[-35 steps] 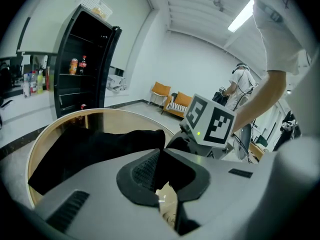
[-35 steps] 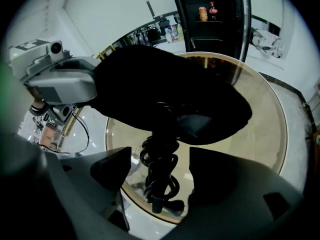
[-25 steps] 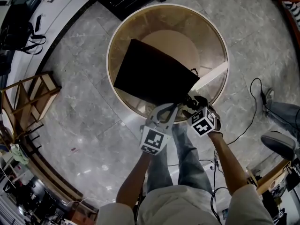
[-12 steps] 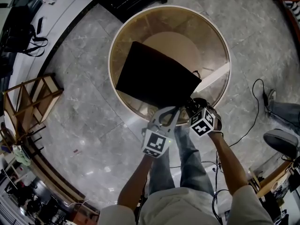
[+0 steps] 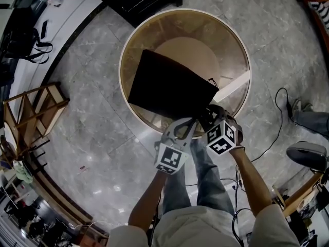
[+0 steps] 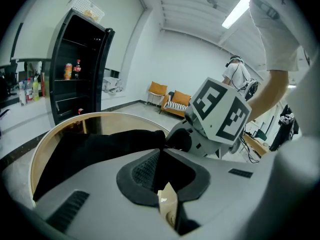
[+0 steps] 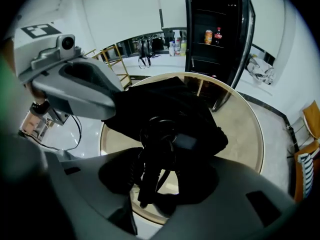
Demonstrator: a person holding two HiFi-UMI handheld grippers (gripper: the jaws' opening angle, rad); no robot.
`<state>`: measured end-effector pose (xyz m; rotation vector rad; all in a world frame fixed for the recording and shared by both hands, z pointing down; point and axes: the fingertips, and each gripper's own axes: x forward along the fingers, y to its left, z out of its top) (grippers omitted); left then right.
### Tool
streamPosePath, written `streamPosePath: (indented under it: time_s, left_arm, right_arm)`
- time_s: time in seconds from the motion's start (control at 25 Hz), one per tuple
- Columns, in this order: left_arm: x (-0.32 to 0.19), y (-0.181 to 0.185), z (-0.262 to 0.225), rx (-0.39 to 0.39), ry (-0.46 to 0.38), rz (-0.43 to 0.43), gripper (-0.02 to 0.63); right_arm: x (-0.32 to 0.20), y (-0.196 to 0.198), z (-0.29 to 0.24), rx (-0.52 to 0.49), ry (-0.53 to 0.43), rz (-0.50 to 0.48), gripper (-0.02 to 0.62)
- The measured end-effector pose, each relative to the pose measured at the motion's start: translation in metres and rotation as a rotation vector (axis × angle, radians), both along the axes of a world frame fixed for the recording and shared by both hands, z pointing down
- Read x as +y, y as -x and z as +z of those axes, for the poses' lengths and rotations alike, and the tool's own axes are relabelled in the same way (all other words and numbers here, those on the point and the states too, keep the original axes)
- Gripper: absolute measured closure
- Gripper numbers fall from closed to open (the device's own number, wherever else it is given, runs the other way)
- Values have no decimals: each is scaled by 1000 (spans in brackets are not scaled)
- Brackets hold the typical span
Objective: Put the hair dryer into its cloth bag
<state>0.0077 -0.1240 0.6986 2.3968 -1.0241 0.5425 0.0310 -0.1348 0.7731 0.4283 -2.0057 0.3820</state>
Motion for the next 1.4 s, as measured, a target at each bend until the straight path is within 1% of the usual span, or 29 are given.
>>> streamPosePath:
  time_s: [0.4, 0.52, 0.8, 1.04, 1.24, 1.4]
  left_arm:
    - [-11, -5, -8, 28, -24, 18, 565]
    - [-12, -5, -11, 43, -25, 18, 566]
    - [-8, 1, -3, 70, 10, 12, 566]
    - [0, 3, 7, 82, 43, 18, 566]
    - [5, 4, 18, 76, 73, 19, 566]
    - [6, 6, 27, 59, 90, 24, 566]
  right_arm:
    - [-19, 36, -8, -69, -32, -53, 385]
    - [-20, 46, -6, -89, -42, -83, 385]
    - [-27, 61, 8, -153, -60, -162, 382]
    - [-25, 73, 21, -243, -51, -224, 377]
    - [-21, 76, 36, -229, -12, -259, 371]
    - [-20, 78, 47, -217, 11, -268, 370]
